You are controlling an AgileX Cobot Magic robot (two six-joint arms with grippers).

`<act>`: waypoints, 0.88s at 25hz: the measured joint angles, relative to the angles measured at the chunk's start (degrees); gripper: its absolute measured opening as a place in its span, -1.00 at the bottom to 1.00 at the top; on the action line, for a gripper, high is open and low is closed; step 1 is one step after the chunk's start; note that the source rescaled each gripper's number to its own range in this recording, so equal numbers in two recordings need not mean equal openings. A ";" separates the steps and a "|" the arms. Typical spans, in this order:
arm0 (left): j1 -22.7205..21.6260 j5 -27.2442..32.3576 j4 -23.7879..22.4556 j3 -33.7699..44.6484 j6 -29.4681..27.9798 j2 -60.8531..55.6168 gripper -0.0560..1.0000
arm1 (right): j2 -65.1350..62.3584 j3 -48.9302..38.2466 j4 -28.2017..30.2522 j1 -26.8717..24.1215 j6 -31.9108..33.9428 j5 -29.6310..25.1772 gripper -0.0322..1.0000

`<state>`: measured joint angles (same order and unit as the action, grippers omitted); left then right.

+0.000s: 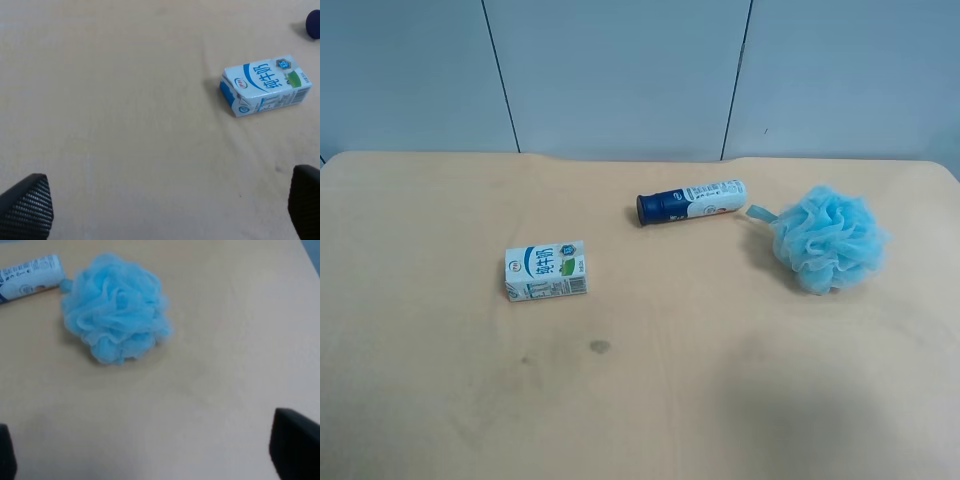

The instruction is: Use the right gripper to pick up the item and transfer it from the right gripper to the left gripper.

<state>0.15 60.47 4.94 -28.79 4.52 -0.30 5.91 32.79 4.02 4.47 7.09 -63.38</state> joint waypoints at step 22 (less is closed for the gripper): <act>0.00 0.00 0.00 0.00 0.00 0.00 1.00 | 0.43 1.74 0.00 0.00 0.00 0.18 1.00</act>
<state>0.15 60.47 4.94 -28.79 4.52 -0.30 6.35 34.53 4.02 4.47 7.09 -63.20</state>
